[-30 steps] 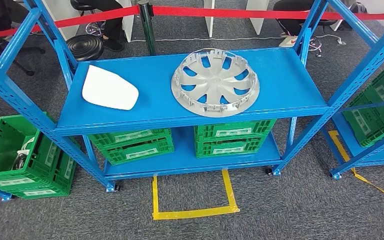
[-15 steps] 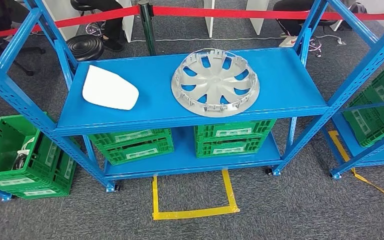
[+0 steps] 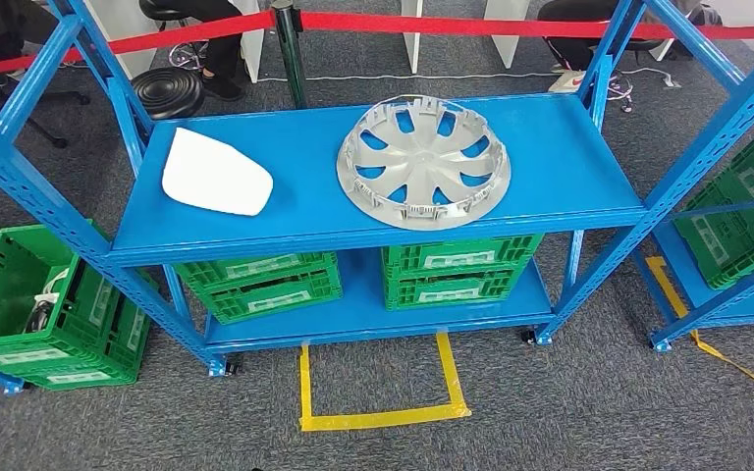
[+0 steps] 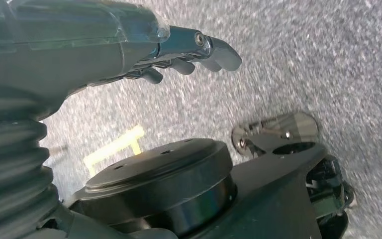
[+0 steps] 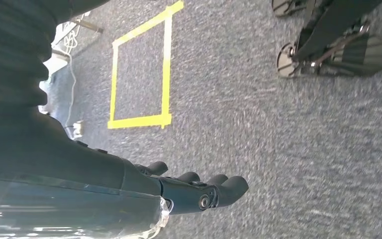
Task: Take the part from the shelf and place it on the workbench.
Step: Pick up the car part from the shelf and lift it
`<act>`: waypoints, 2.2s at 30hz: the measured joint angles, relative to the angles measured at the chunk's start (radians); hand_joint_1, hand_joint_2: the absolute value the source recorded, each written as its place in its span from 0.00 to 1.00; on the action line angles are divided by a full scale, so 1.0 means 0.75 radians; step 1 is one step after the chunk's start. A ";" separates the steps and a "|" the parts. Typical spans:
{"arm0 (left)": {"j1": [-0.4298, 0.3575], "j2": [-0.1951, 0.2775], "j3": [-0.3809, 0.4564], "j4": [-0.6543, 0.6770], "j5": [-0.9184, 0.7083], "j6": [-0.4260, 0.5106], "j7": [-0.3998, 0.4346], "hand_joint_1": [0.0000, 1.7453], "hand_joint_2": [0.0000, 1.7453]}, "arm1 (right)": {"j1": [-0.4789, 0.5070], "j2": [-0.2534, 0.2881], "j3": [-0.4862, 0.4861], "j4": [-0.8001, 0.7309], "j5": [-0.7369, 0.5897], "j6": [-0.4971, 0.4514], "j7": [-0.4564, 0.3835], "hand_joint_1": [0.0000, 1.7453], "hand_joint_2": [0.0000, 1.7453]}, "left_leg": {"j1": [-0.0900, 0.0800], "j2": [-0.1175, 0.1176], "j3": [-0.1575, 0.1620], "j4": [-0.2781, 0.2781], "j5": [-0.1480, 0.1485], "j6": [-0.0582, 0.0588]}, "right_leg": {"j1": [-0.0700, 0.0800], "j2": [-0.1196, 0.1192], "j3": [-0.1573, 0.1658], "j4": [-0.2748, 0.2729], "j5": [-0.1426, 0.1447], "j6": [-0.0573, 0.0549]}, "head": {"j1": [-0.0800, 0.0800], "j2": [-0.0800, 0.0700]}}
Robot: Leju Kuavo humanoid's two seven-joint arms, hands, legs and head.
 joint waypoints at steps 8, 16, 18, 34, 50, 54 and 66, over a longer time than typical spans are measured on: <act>-0.064 -0.002 -0.292 0.030 0.086 0.158 0.070 0.00 0.00 | -0.056 0.000 -0.002 0.041 -0.037 -0.124 0.069 0.00 0.00 | 0.000 0.000 0.001 0.000 0.000 0.000 | 0.000 0.000 0.000 0.000 0.000 0.000 | 0.000 0.000; -0.103 0.000 -0.491 0.069 0.257 0.267 0.082 0.00 1.00 | -0.104 0.001 -0.053 0.080 -0.221 -0.224 -0.057 0.00 1.00 | 0.000 0.001 0.000 0.000 0.000 0.000 | 0.000 0.000 0.000 0.000 0.000 0.000 | 0.000 0.000; -0.108 0.000 -0.514 0.077 0.302 0.279 0.062 0.00 1.00 | -0.118 0.003 -0.076 0.087 -0.270 -0.235 -0.120 0.00 1.00 | 0.000 0.001 0.000 0.000 0.000 0.000 | 0.000 0.000 0.000 0.000 0.000 0.000 | 0.000 0.000; -0.121 -0.013 -0.537 0.103 0.554 0.380 -0.309 0.00 1.00 | -0.265 0.006 -0.213 0.054 -0.574 -0.072 -0.578 0.00 1.00 | 0.000 0.007 0.001 0.001 0.001 0.001 | 0.000 0.001 0.000 0.000 0.002 0.003 | 0.000 0.000; -0.122 -0.013 -0.537 0.116 0.607 0.334 -0.378 0.00 0.00 | -0.262 -0.020 -0.172 -0.457 -0.227 -0.225 -0.560 0.00 1.00 | -0.001 0.010 0.002 0.001 0.001 0.002 | -0.002 0.002 0.000 0.000 0.003 0.004 | 0.000 0.000; -0.123 -0.013 -0.537 0.119 0.614 0.321 -0.384 0.00 0.00 | -0.261 -0.033 -0.129 -0.588 -0.069 -0.246 -0.516 0.00 1.00 | -0.001 0.010 0.002 0.001 0.002 0.002 | -0.002 0.002 0.000 0.000 0.003 0.004 | 0.000 0.000; -0.125 -0.014 -0.537 0.126 0.642 0.280 -0.399 0.00 0.00 | -0.248 -0.064 0.044 -0.978 0.362 -0.333 -0.378 0.00 1.00 | -0.001 0.009 0.003 0.001 0.002 0.002 | -0.002 0.002 0.000 0.000 0.003 0.004 | 0.000 0.000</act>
